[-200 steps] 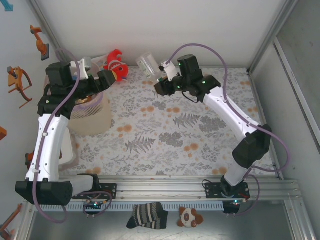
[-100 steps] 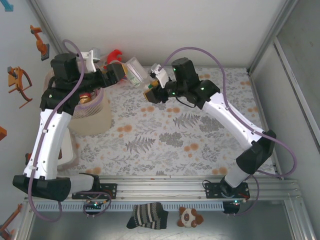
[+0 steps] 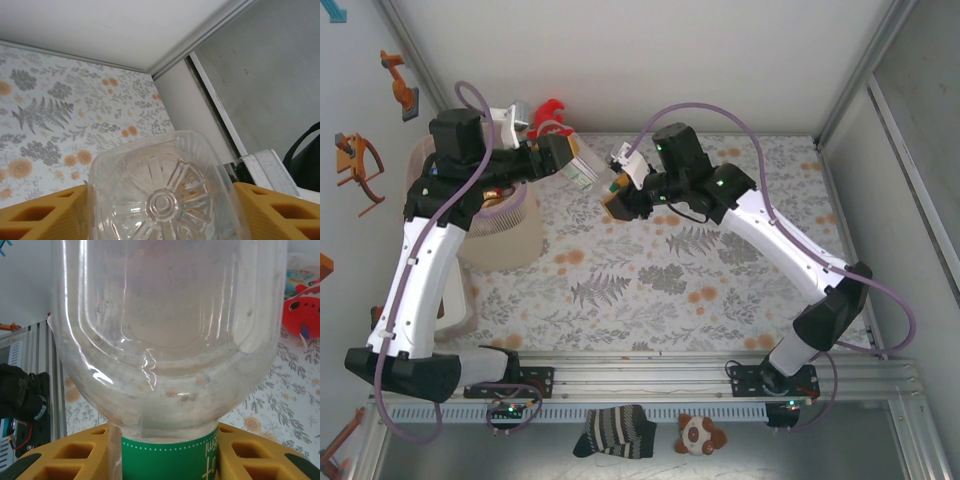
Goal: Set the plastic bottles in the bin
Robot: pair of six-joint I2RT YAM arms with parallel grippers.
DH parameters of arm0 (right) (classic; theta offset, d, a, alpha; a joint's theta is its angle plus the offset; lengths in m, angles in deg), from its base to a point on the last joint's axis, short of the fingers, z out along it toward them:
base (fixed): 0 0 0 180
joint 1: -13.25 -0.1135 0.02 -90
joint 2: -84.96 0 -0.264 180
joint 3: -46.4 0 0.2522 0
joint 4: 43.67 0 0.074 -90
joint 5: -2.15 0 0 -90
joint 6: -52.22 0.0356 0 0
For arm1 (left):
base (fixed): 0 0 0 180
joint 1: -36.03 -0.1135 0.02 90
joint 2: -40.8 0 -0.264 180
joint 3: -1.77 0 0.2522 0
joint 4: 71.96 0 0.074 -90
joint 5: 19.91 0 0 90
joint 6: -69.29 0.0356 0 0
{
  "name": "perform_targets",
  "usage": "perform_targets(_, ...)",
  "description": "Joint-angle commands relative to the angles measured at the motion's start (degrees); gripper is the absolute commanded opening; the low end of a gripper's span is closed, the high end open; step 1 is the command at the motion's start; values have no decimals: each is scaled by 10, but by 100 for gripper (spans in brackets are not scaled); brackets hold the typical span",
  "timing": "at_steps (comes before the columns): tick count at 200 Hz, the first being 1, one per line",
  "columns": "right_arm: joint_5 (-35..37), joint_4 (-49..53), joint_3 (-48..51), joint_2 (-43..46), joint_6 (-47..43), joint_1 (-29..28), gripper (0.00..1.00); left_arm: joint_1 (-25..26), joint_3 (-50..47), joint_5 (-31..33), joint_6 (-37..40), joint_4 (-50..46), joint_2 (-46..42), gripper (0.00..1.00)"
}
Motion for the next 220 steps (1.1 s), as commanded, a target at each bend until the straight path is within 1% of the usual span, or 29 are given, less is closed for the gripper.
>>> perform_targets(1, 5, 0, -19, 21, -19, -5, 28, 0, -6, -8, 3, -14, -18, 63)
perform_targets(24, 7, -1, -17, 24, -19, -5, 29, 0, -2, -3, 6, -20, -24, 57)
perform_targets(45, 6, -9, -12, 30, -14, -6, 32, 0, 6, 7, 15, -30, -26, 53)
perform_targets(54, 6, -14, -9, 32, -11, -6, 38, 0, 11, 13, 21, -38, -27, 52)
perform_targets(64, 8, -18, -6, 35, -7, -6, 51, 0, 16, 21, 28, -47, -28, 50)
perform_targets(86, 18, -23, -3, 43, 0, -5, 65, -1, 34, 43, 46, -71, -31, 48)
perform_targets(99, 28, -27, 2, 51, 2, -6, 69, -4, 45, 63, 59, -85, -35, 48)
perform_targets(122, 52, -42, 20, 74, 5, -6, 72, -18, 69, 102, 79, -118, -45, 46)
perform_targets(138, 66, -47, 30, 89, 4, -6, 73, -35, 91, 137, 90, -147, -52, 44)
perform_targets(169, 87, -50, 45, 111, 0, -5, 73, -72, 121, 235, 116, -182, -74, 42)
perform_targets(196, 90, -49, 53, 121, -3, -6, 73, -82, 171, 356, 160, -229, -74, 39)
perform_targets(220, 91, -46, 55, 122, -6, -6, 73, -85, 178, 448, 188, -230, -76, 40)
